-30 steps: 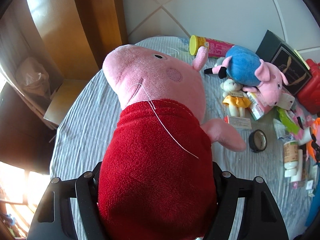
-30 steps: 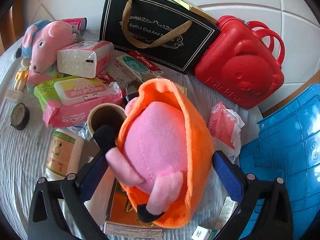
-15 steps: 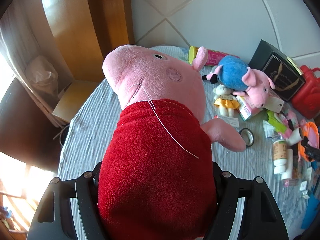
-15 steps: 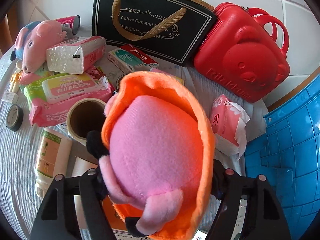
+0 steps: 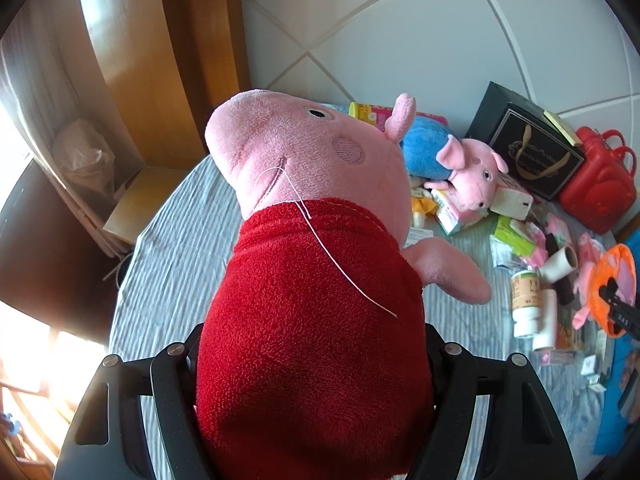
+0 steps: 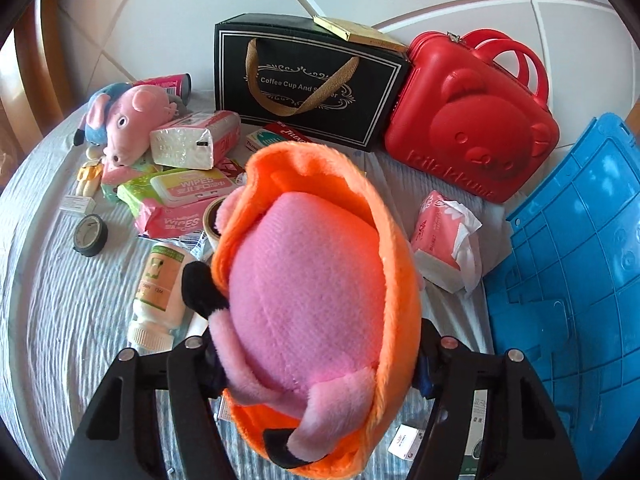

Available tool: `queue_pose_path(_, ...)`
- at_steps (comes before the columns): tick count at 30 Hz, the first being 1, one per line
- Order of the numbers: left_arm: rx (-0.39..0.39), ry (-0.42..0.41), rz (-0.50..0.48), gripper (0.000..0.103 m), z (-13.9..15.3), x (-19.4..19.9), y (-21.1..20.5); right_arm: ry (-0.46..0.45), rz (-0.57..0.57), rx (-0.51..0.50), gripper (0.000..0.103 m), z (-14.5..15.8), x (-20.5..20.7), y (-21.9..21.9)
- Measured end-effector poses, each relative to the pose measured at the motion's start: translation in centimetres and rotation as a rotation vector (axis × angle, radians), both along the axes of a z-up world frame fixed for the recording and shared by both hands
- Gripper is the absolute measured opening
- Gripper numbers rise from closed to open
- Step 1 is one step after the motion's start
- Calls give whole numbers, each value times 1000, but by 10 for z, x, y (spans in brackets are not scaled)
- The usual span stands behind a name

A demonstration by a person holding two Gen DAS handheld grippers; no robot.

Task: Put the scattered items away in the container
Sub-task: 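Lift both held plushes and carry them toward the blue bin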

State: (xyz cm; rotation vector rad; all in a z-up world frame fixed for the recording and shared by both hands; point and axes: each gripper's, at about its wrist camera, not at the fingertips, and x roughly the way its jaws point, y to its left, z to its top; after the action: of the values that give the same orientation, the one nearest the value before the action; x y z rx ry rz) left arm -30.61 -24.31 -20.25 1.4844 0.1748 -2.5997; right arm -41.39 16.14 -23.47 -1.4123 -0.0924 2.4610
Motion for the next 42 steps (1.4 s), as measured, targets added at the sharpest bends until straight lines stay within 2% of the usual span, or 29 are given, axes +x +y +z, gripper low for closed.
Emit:
queue_pose_path(17,-2,90,3,74,68,60,68,149,49,-109,65,93,113,-1)
queue_pose_path(29,-11,133,28,75,93,109,125,243,132,-160,65,139,171,16)
queue_pose_path(36,-4,142,-27,75,102,115,152,281,124,-165,65,159,193,17)
queue_pose_path(42,6,156,-97,75,103,107,163,296,73,-149,65,175,210,13)
